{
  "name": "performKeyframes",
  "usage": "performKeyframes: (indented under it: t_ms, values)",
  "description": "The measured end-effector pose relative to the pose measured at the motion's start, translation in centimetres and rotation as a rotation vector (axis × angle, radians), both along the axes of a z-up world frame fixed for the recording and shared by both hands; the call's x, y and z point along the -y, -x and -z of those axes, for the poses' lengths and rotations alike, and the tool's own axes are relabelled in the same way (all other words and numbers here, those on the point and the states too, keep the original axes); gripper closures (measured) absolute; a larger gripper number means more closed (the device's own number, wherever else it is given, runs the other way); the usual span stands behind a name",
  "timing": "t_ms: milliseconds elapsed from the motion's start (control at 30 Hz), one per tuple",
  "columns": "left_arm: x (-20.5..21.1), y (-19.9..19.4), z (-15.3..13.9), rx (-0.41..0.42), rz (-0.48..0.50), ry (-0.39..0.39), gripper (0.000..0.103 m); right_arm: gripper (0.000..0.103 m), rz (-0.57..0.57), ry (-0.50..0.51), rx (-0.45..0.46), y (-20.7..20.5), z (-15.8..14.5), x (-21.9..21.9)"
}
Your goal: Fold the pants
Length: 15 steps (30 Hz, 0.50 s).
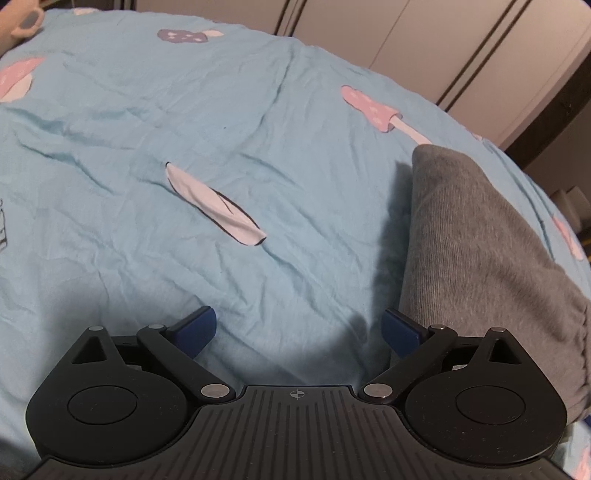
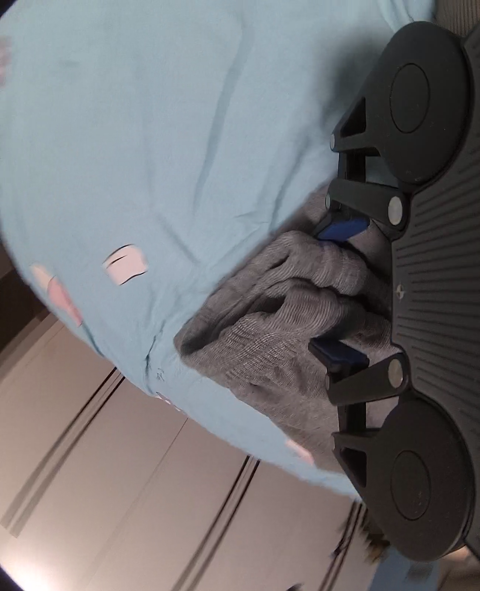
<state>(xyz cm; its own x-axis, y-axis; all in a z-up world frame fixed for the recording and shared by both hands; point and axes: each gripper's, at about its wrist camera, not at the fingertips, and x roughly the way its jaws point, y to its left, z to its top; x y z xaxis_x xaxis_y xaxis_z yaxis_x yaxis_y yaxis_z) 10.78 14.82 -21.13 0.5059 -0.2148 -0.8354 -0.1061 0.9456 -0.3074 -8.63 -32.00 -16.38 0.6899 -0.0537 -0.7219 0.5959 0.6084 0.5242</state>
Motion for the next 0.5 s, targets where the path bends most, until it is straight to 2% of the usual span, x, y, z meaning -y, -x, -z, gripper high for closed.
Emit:
performKeyframes:
  t_ms: [133,200,267,300,333,367,400,433,500]
  values:
    - [0.8,0.0,0.0,0.008,0.027,-0.055,0.003,0.031,0.004,0.217,0.024,0.6,-3.3,-0.3]
    - [1.0,0.0,0.0,0.009,0.032,-0.069,0.003,0.029,-0.056,0.282,0.081,0.2,-4.3,-1.1]
    - [1.0,0.0,0.0,0.011,0.031,-0.071,0.003,0.024,-0.132,0.313,0.093,-0.7,-4.1,-1.8]
    - [1.0,0.0,0.0,0.013,0.026,-0.069,0.003,0.023,-0.165,0.334,0.077,-1.3,-3.5,-2.3]
    - [0.9,0.0,-0.1,0.017,0.018,-0.066,0.003,0.022,-0.184,0.389,0.013,-1.9,-2.4,-2.7]
    - [0.7,0.1,-0.3,0.024,0.004,-0.069,0.003,0.021,-0.184,0.444,-0.136,-2.9,-1.1,-2.9]
    - [0.6,0.1,-0.5,0.034,-0.009,-0.079,0.003,0.014,-0.168,0.404,-0.223,-3.1,-0.4,-2.4]
    - [0.6,0.1,-0.8,0.048,-0.018,-0.100,0.003,0.013,-0.151,0.348,-0.218,-3.0,-0.2,-1.6]
    - [1.2,-0.1,-2.0,0.081,0.015,-0.146,0.003,0.010,-0.140,0.316,-0.185,-2.4,-0.8,-0.6]
